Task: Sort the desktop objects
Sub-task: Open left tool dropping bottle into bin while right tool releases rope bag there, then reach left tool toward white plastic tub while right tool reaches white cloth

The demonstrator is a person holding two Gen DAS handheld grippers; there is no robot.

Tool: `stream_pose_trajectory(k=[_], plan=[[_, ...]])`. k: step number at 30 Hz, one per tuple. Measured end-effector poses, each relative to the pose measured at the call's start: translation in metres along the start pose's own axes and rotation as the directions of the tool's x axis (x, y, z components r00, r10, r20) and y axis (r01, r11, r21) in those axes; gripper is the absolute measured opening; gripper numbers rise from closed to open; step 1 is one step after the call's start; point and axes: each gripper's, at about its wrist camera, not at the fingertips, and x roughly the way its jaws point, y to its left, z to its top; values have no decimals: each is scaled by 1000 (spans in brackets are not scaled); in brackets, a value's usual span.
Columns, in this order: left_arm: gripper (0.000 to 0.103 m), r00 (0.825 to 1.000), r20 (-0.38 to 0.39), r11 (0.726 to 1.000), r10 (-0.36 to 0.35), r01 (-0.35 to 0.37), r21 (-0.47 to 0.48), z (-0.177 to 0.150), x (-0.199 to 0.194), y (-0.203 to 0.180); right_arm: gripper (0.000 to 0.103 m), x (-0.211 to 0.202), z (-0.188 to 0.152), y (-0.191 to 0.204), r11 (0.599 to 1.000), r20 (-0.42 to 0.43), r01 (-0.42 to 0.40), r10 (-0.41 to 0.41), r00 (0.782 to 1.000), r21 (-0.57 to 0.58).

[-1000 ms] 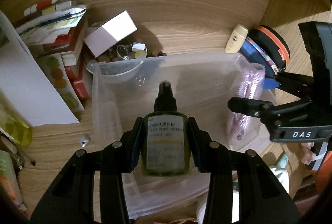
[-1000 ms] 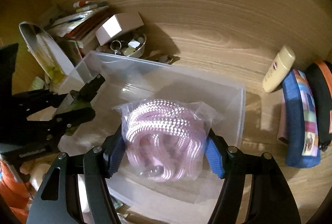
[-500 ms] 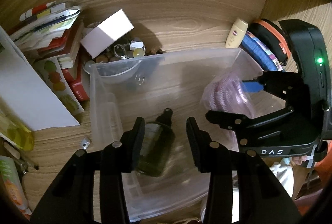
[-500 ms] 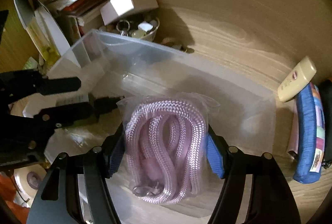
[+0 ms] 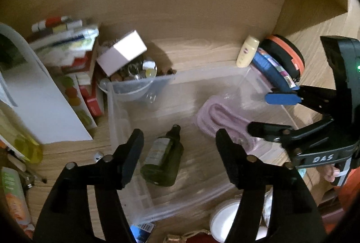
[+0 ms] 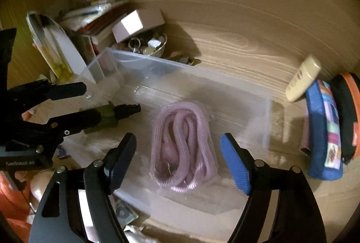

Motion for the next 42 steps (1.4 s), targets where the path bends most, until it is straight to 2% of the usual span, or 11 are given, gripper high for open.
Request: stream_pose_trajectory(k=[6, 8, 10, 16, 18, 21, 26, 33, 37, 42], plan=[[72, 998, 62, 999, 18, -19, 26, -2, -31, -5, 76, -46, -23, -13, 997, 89, 11, -18, 996, 76], [74, 997, 78, 999, 29, -31, 24, -5, -44, -3, 83, -61, -31, -16, 995, 118, 5, -17, 993, 97], [74, 996, 81, 999, 35, -37, 24, -10, -53, -2, 85, -74, -39, -16, 994, 147, 8, -25, 989, 113], [76, 992, 89, 995, 92, -95, 22, -39, -82, 2, 85, -91, -64, -11, 994, 160, 16, -32, 987, 104], [76, 990, 92, 993, 111, -115, 34, -49, -90, 2, 85, -92, -73, -10, 995, 154, 0, -16, 988, 101], [83, 990, 90, 993, 113, -116, 26, -63, -100, 3, 85, -90, -85, -10, 991, 136, -54, 38, 990, 119], [85, 990, 63, 992, 125, -126, 12, -88, -108, 3, 85, -84, -105, -5, 989, 95, -88, 77, 992, 121], [86, 994, -7, 994, 106, -106, -4, -123, -103, -2, 85, -70, -125, 11, 989, 31, -121, 119, 992, 84], [86, 995, -62, 997, 77, -76, 11, -137, -90, -6, 85, -58, -132, 20, 992, -20, -115, 116, 993, 53], [86, 989, -116, 995, 90, -84, 51, -145, -68, -11, 85, -45, -135, 25, 990, -72, -128, 132, 989, 51]])
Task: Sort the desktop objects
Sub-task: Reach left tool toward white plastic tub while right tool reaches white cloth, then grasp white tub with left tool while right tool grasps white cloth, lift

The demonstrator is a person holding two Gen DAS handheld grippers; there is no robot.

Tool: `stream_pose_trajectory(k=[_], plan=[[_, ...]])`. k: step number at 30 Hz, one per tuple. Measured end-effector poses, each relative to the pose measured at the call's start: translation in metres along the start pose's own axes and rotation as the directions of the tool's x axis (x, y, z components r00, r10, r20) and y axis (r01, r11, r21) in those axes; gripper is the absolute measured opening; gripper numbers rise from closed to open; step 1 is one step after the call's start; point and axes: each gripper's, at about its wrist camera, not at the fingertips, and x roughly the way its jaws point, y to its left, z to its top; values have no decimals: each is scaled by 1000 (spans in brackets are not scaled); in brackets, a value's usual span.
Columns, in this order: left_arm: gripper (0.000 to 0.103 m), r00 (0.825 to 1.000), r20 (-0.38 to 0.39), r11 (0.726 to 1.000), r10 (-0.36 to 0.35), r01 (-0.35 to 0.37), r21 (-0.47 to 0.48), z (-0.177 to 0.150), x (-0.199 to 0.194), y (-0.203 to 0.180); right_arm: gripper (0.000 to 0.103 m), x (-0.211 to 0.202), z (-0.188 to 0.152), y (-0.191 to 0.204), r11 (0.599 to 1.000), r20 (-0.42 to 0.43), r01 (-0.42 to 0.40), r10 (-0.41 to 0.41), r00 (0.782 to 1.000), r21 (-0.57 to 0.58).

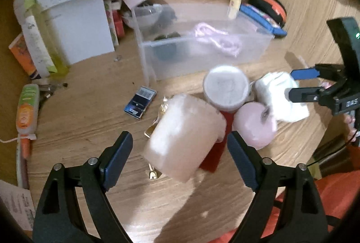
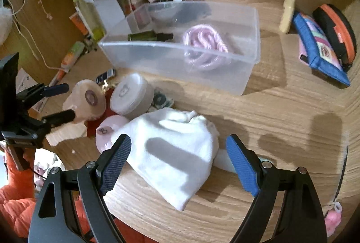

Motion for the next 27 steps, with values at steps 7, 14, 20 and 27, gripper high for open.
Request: stream_pose_trajectory(k=[7, 14, 20, 27], plan=[[87, 998, -37, 998, -52, 53, 17, 7, 21, 4, 85, 21, 0, 2, 1000, -59, 2, -3, 998, -12], [80, 999, -41, 997, -35, 38, 63, 12, 36, -4, 85, 27, 5, 1, 998, -64, -24, 21, 998, -57], [75, 1000, -12, 997, -9, 9, 79, 12, 36, -6, 65, 28, 7, -3, 997, -58, -50, 47, 997, -51], [69, 999, 24, 999, 21, -22, 40, 15, 29, 1, 56, 24, 11, -3, 998, -32, -53, 52, 998, -38]])
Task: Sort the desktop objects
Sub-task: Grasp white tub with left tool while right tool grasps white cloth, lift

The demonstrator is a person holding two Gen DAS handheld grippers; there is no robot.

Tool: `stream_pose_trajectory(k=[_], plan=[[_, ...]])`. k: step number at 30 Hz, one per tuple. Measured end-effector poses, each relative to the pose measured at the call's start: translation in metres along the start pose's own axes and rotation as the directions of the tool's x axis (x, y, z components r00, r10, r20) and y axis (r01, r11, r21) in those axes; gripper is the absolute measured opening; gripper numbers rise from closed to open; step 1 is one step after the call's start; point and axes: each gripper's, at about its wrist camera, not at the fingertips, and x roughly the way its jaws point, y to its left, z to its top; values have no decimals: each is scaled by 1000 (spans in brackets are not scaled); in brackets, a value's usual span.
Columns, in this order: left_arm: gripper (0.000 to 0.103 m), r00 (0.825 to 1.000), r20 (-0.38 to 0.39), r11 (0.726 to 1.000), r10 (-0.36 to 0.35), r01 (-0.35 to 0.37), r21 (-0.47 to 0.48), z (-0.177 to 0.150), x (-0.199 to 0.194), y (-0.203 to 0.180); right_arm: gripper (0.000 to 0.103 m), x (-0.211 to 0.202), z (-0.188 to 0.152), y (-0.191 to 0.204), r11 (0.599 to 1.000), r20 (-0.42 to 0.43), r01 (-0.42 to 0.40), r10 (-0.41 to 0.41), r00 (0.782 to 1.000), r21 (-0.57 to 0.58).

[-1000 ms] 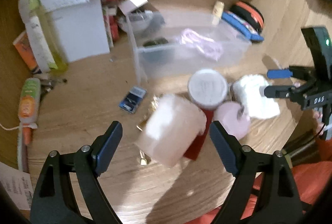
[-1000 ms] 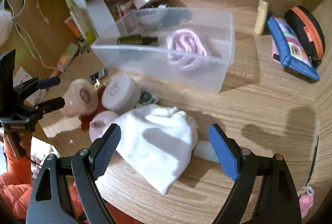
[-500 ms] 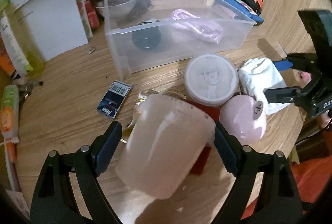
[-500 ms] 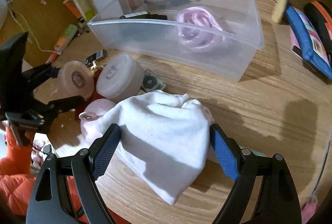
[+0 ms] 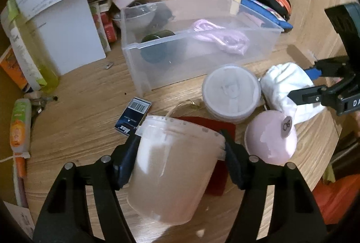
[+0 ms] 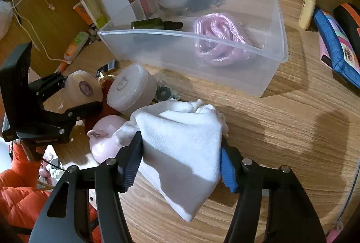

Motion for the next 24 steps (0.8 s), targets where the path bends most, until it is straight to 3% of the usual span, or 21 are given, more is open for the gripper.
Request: stream_pose_trajectory(k=[10, 24], plan=[[67, 997, 77, 998, 24, -20, -57, 9, -22, 10, 48, -22, 5, -3, 1000, 75, 21, -22, 997, 15], [67, 975, 219, 989, -25, 55, -136, 34, -55, 23, 48, -76, 21, -2, 999, 248, 50, -52, 967, 13]])
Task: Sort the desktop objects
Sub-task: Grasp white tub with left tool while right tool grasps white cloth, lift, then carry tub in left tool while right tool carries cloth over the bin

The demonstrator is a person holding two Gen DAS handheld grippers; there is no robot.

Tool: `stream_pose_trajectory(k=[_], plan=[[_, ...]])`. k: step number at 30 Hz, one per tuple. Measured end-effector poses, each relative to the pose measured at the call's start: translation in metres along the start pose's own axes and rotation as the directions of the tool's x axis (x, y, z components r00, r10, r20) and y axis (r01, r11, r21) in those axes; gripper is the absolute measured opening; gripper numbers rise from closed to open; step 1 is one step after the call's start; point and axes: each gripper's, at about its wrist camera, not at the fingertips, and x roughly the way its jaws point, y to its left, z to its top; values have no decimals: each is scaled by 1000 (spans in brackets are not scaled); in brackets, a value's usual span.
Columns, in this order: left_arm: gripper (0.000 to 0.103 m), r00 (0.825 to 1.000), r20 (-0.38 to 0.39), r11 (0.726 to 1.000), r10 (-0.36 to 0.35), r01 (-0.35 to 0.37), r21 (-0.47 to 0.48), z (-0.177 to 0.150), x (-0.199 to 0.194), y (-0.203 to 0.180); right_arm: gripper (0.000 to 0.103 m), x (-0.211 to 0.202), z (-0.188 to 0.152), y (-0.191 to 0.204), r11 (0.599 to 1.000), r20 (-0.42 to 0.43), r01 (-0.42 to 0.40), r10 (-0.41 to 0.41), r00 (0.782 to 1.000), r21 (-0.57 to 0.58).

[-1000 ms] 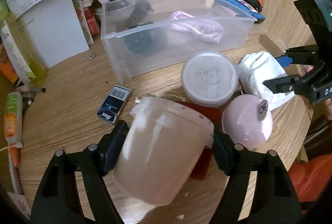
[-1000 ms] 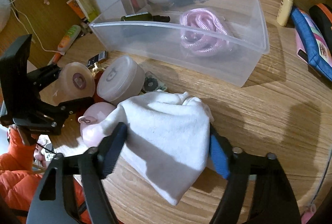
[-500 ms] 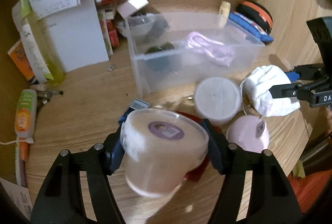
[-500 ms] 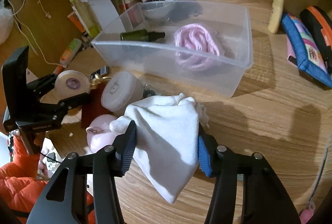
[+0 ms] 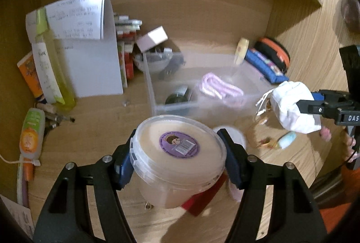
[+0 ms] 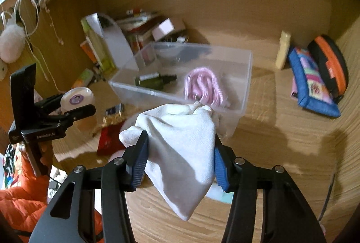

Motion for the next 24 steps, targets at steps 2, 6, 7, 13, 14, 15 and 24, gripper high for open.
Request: stream_pose_trajectory(k=[2, 6, 7, 13, 14, 15, 24], plan=[[67, 1000, 22, 1000, -11, 12, -12, 7, -3, 2, 48, -7, 4, -1, 1000, 27, 2, -2, 1000, 2], [67, 999, 52, 999, -15, 17, -33, 20, -7, 4, 48, -22, 15, -7, 1000, 89, 4, -5, 996, 6], [67, 998, 58, 999, -17, 19, -37, 23, -7, 4, 48, -25, 18, -8, 1000, 102, 4, -5, 995, 8], [67, 995, 89, 998, -35, 39, -47, 41, -4, 7, 48, -30, 35, -11, 1000, 151, 5, -4, 989, -10], [67, 995, 88, 998, -42, 47, -45, 44, -1, 7, 48, -27, 38, -12, 1000, 151, 6, -4, 988, -10], [67, 995, 85, 998, -49, 53, -44, 48, 1, 6, 48, -24, 41, -14, 1000, 148, 3, -2, 989, -6], [67, 995, 47, 996, -83, 85, -40, 73, 29, 2, 48, 6, 57, -27, 999, 122, -39, 36, 992, 23]])
